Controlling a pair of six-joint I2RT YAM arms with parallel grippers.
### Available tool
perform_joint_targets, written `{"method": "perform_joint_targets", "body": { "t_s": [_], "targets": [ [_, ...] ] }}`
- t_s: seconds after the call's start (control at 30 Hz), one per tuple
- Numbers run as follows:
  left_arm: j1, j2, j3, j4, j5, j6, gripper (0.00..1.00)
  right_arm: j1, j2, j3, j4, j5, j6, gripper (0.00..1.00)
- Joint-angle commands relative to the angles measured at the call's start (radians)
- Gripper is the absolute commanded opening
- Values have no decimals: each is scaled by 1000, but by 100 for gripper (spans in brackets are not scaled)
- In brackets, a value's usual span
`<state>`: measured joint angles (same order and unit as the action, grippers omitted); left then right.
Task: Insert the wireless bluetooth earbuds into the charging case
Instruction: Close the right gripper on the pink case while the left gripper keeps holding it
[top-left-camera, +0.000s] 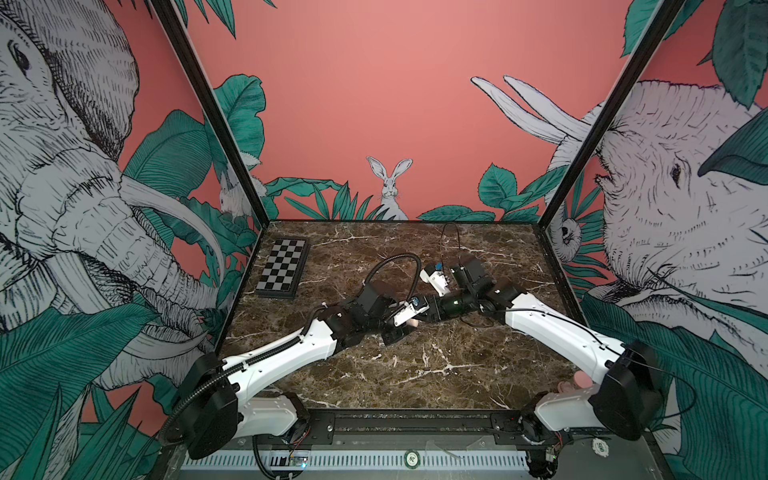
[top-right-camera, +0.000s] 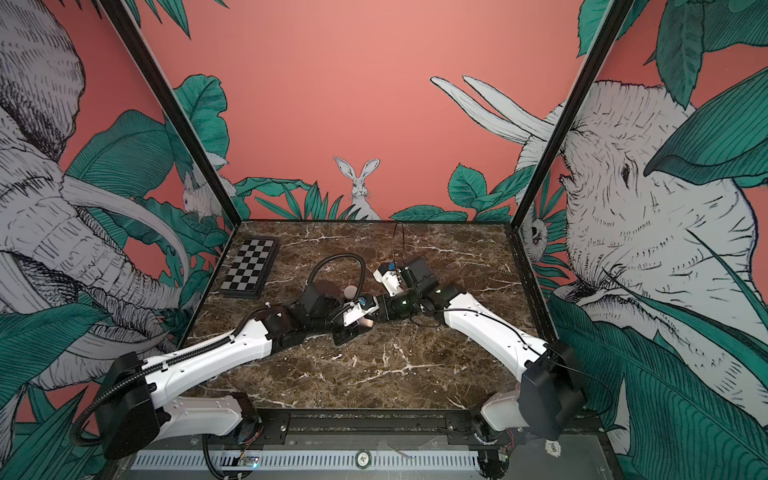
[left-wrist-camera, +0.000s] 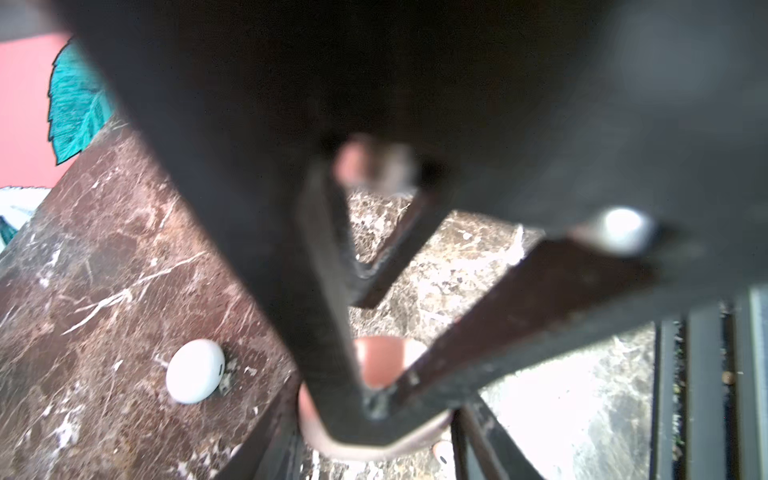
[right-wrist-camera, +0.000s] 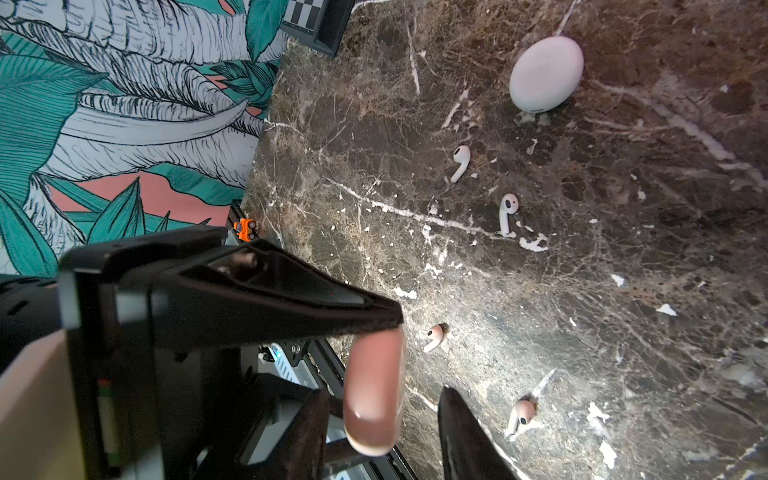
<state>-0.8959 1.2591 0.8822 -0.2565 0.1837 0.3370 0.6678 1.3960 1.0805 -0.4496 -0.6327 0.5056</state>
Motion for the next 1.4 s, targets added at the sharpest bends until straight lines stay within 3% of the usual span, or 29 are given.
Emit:
{"method": "perform_joint_targets", "body": {
  "t_s": [0.0,0.63,1.13,1.37],
  "targets": [
    [-1,-5,25,-5,-13,20,0,18,5,14,-1,-13,-7,40],
    [-1,5,37,-10,-42,15,0,42,32,12,35,-25,6,39],
    [-1,-9,36,-2,-65,-41,0,34,-81,-36,103,60,58,38],
    [-1,-8,47,-13,-54,-58,0,22,-106,-60,162,28,90,40]
  ]
}}
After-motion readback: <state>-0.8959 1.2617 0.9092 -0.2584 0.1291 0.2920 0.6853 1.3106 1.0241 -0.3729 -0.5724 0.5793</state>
